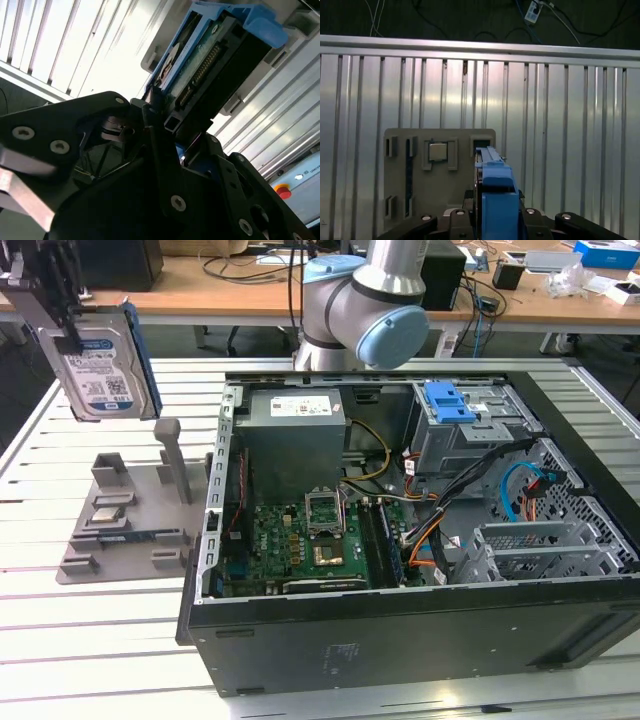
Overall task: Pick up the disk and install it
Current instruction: 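Pick up the disk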
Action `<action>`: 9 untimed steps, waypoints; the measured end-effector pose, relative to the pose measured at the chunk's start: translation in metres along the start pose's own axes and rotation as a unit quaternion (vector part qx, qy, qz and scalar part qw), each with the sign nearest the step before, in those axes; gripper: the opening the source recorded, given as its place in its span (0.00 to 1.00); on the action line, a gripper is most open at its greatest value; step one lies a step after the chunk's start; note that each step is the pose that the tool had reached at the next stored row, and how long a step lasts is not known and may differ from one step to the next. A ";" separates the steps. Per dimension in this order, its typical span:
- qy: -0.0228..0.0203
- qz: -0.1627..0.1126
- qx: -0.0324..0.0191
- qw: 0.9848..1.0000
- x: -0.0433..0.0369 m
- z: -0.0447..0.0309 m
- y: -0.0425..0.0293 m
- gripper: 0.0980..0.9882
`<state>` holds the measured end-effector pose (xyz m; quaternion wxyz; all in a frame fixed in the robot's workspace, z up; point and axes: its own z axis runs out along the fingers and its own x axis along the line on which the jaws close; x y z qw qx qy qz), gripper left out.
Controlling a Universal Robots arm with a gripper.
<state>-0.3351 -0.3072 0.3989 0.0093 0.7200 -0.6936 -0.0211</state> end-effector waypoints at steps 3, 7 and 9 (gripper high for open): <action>0.000 0.000 0.000 1.000 -0.0008 -0.0179 0.0007 0.30; 0.000 0.000 0.000 1.000 -0.0012 -0.0294 0.0012 0.30; 0.000 0.000 0.000 1.000 -0.0014 -0.0339 0.0014 0.30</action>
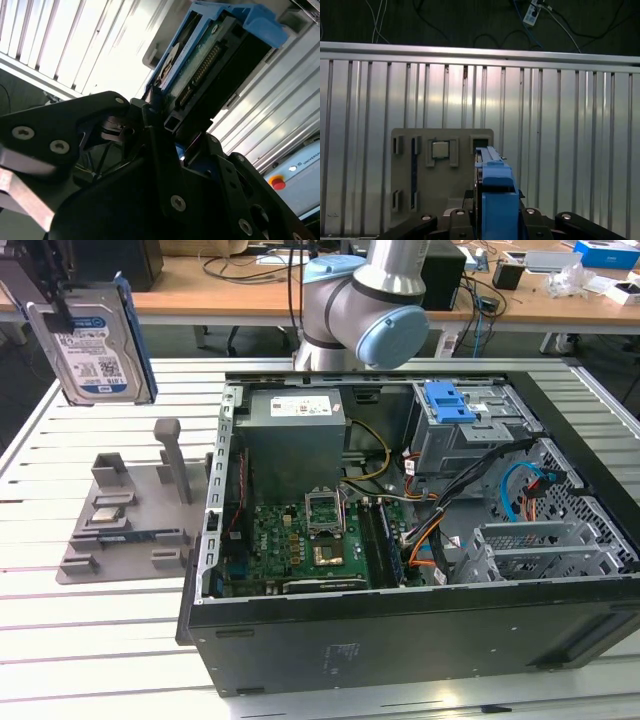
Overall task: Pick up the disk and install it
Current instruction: 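Pick up the disk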
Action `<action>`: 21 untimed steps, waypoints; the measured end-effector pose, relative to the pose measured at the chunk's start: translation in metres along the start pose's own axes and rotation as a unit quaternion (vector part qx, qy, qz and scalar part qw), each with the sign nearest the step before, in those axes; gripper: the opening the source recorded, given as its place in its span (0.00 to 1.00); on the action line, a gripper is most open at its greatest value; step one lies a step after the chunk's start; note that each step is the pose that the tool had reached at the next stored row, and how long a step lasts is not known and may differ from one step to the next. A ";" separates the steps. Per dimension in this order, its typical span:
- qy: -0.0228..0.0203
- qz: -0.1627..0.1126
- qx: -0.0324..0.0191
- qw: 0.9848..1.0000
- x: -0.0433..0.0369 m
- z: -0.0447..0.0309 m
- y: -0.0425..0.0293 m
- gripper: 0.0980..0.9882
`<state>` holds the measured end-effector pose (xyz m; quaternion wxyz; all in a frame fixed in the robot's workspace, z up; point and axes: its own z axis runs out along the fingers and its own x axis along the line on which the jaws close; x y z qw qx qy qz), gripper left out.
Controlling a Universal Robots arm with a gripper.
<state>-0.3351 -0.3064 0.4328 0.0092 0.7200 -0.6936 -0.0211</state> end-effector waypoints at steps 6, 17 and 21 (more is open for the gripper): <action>0.000 0.000 0.000 1.000 -0.0005 -0.0148 0.0006 0.30; 0.000 0.000 0.000 1.000 -0.0019 -0.0544 0.0023 0.30; 0.000 0.000 0.000 1.000 -0.0023 -0.0716 0.0030 0.30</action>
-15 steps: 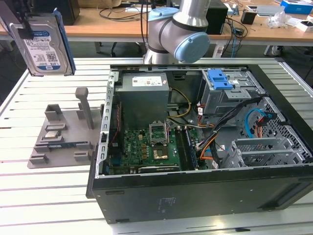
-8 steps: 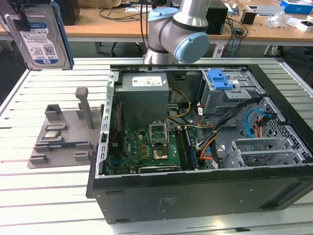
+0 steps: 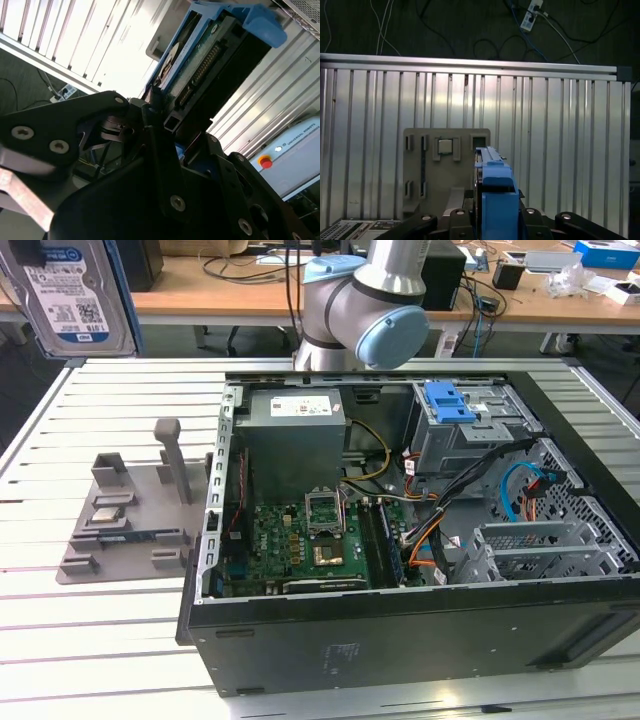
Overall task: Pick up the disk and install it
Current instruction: 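Pick up the disk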
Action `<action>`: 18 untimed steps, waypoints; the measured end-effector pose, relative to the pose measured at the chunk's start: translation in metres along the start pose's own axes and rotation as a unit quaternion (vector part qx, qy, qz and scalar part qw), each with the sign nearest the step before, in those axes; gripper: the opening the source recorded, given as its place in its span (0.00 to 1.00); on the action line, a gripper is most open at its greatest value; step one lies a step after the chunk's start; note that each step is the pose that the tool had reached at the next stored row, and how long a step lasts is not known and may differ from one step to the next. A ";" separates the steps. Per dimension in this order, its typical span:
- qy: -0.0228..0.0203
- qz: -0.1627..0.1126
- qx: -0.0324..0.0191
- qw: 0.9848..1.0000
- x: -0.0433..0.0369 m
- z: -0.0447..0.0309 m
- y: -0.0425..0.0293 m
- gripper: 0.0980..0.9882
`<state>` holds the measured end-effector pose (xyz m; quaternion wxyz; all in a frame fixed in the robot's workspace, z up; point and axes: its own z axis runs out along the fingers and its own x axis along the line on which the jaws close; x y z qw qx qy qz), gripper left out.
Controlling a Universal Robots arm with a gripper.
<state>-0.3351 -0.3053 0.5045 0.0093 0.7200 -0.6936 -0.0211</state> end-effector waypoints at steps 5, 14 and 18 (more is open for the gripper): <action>0.000 0.000 0.000 1.000 -0.0001 -0.0073 0.0003 0.30; 0.000 0.000 0.000 1.000 0.0001 -0.0075 -0.0054 0.30; 0.000 0.000 0.000 1.000 0.0006 -0.0082 -0.0205 0.30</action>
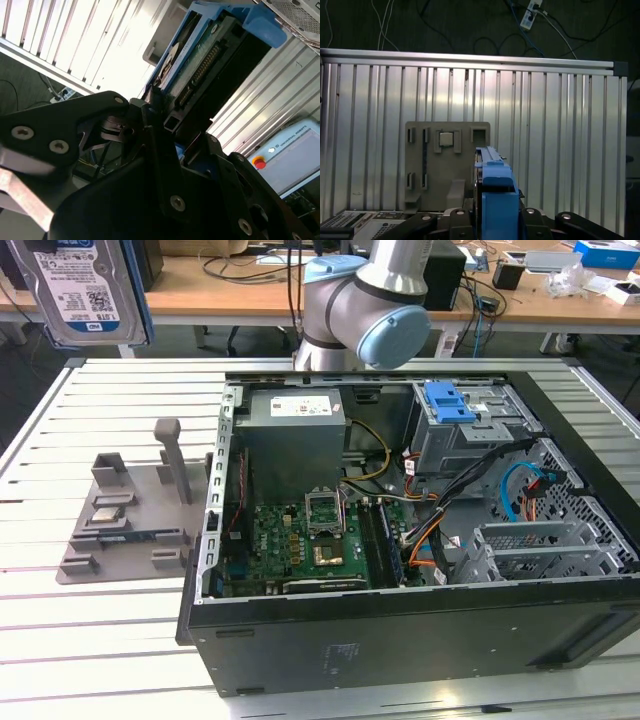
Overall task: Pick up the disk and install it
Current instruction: 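Pick up the disk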
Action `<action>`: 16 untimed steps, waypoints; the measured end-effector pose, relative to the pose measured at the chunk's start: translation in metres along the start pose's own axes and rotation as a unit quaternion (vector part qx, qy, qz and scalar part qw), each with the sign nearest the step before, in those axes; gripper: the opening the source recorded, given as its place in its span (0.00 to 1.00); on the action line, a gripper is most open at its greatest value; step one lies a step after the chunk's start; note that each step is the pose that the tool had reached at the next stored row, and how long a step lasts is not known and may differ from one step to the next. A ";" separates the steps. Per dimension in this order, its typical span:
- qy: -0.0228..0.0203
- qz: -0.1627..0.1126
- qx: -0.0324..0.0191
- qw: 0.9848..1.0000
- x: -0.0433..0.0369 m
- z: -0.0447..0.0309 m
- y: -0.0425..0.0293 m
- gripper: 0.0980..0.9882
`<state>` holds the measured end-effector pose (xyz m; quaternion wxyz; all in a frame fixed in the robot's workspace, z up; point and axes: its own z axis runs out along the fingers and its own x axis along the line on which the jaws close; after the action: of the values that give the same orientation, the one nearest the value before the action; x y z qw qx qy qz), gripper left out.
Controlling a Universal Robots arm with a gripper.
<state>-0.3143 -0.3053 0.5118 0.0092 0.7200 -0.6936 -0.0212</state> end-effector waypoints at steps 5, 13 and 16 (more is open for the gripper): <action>0.000 0.000 0.000 1.000 0.0010 -0.0010 -0.0255 0.30; 0.000 0.000 -0.001 1.000 0.0027 -0.0031 -0.0714 0.30; -0.001 0.000 -0.001 1.000 0.0032 -0.0037 -0.0852 0.30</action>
<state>-0.2289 -0.3053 0.5118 0.0090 0.7200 -0.6936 -0.0224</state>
